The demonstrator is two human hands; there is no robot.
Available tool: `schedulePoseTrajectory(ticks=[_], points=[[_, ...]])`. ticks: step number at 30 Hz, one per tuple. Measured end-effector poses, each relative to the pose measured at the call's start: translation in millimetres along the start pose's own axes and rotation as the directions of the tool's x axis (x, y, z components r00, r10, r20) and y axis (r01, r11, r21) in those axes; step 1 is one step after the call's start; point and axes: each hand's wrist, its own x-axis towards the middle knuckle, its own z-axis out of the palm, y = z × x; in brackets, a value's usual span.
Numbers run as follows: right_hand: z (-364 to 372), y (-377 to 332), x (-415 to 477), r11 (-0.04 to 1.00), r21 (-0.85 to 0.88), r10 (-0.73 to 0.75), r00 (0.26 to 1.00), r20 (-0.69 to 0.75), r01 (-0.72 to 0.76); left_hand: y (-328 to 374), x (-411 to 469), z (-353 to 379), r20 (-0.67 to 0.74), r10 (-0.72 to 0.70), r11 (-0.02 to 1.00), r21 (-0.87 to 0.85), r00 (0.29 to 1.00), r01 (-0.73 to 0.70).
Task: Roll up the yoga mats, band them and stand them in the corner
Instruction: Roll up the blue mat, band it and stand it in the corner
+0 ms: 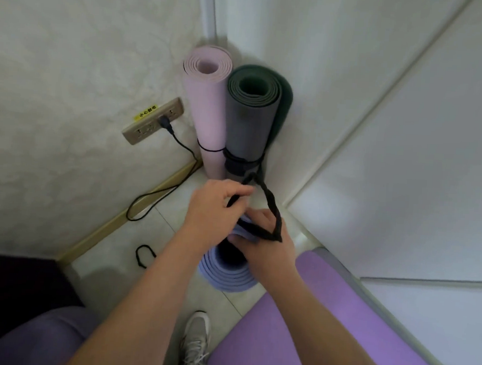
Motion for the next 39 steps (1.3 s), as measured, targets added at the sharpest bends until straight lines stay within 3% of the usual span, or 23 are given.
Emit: schedulePoseTrajectory(ticks=[2,4,7,11,14,16,18,21,25,27,29,32,36,39], points=[[1,-2,2,0.994,0.096,0.041,0.999,0.017,-0.042,-12,0,-6,0.239,-0.144,0.982,-0.089,0.96,0.169],[-3,-2,4,0.979,0.196,0.056,0.998,-0.004,-0.054,-24,-5,-11,0.321,-0.187,0.968,-0.101,0.929,0.229],[-11,-5,9,0.979,0.199,0.044,0.999,-0.014,-0.04,-35,-13,-14,0.313,-0.169,0.973,-0.096,0.935,0.208],[-21,-3,22,0.941,0.33,0.001,0.977,0.215,-0.074,-37,-11,-6,0.223,-0.164,0.973,-0.123,0.961,0.194],[-41,-2,24,0.718,0.642,0.055,0.942,0.331,-0.267,-37,-3,-3,0.199,-0.142,0.982,-0.093,0.97,0.163],[-57,-7,25,0.56,0.735,0.131,0.917,0.377,-0.383,-36,2,-1,0.201,-0.134,0.986,-0.076,0.97,0.151],[-66,-15,26,0.626,0.664,0.205,0.908,0.366,-0.409,-30,4,2,0.218,-0.099,0.991,-0.062,0.971,0.115],[-60,-19,33,0.772,0.517,0.336,0.928,0.164,-0.371,-28,7,10,0.268,-0.02,1.0,-0.017,0.963,0.025],[-56,4,40,0.762,0.458,0.479,0.874,0.077,-0.458,-32,12,10,0.266,0.0,0.999,0.036,0.964,-0.01],[-53,13,35,0.636,0.517,0.547,0.807,0.223,-0.573,-32,15,9,0.215,-0.027,0.999,0.028,0.976,0.022],[-46,20,26,0.42,0.592,0.585,0.704,0.403,-0.688,-31,17,10,0.138,-0.079,0.997,-0.009,0.987,0.081],[-36,27,9,0.184,0.669,0.578,0.63,0.519,-0.72,-29,22,10,0.011,-0.197,0.977,-0.083,0.98,0.197],[-12,14,-20,0.043,0.796,0.55,0.679,0.486,-0.604,-19,34,13,-0.104,-0.306,0.943,-0.173,0.946,0.286],[9,-1,-36,0.076,0.864,0.553,0.742,0.379,-0.498,-13,42,21,-0.157,-0.343,0.928,-0.21,0.926,0.308]])
